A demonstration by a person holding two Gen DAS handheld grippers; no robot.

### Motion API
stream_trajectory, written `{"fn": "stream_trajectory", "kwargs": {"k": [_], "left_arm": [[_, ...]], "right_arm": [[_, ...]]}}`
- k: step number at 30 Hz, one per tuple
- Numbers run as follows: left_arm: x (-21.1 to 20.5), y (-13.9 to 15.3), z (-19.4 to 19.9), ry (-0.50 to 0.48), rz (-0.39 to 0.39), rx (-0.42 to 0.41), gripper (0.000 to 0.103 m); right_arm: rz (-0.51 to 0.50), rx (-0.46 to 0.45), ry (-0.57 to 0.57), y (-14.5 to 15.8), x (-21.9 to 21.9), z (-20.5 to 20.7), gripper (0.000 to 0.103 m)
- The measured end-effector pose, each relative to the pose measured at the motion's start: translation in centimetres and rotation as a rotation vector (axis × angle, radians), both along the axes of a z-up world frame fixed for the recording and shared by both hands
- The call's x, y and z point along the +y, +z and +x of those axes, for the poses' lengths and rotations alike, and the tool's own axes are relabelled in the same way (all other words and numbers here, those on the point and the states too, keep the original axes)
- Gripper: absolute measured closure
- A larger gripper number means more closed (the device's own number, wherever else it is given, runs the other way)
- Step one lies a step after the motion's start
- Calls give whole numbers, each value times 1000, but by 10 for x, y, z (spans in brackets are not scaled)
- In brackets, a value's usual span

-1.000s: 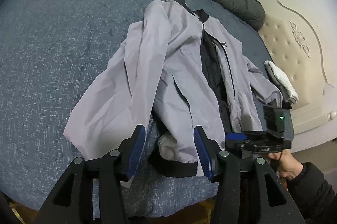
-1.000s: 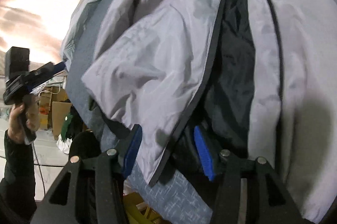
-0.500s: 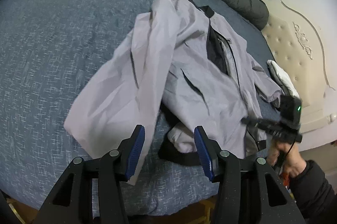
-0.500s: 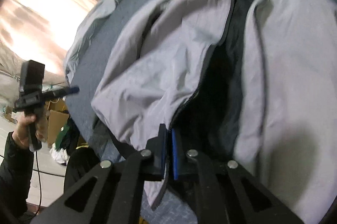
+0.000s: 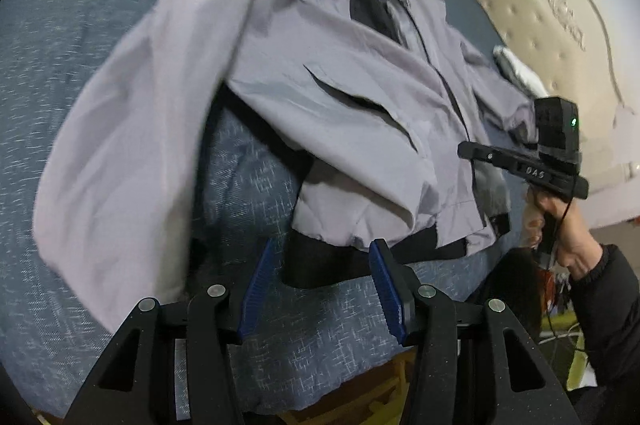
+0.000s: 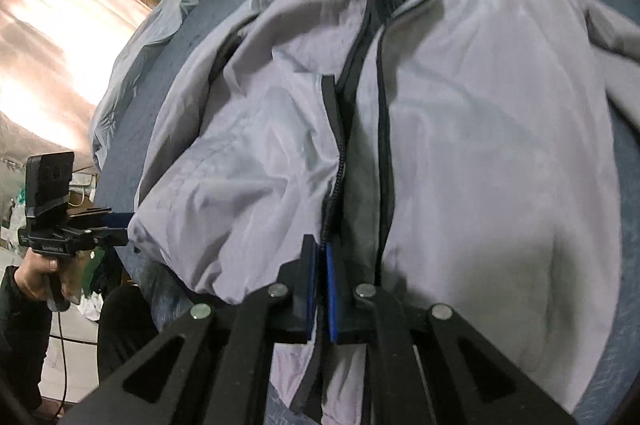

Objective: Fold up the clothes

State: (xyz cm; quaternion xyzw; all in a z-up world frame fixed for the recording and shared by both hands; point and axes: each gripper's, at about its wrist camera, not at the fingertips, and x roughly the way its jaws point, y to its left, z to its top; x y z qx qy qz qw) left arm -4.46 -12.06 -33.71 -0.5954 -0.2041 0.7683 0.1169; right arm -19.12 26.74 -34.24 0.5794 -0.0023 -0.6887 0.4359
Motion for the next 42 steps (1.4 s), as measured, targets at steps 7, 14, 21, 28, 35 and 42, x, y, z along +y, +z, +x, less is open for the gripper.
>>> {"fn": "stream_trajectory", "kwargs": {"k": [7,14,21,28,35,42], "left_arm": [[19,-4,-1,-54,2,19,48],[35,-4,-13,-106,-78,71,47],[47,-17,-28,-168,-130,75,46],[36,-9,-24,-162,-87,81,86],[-1,23,8,-74,-13,77,89],[-23,17,35,8,25,29,89]], "right_arm": [[-17,-43,-35,-5,3,-4,98],[-26,-61,-41,-9,2,-1,96],[-34,-61,-35,-5,3,2,95],[-55,-34,-32,12,12,4,88],[8,79,-52,46,69,1,65],[161,85,-121,31,141,3,46]]}}
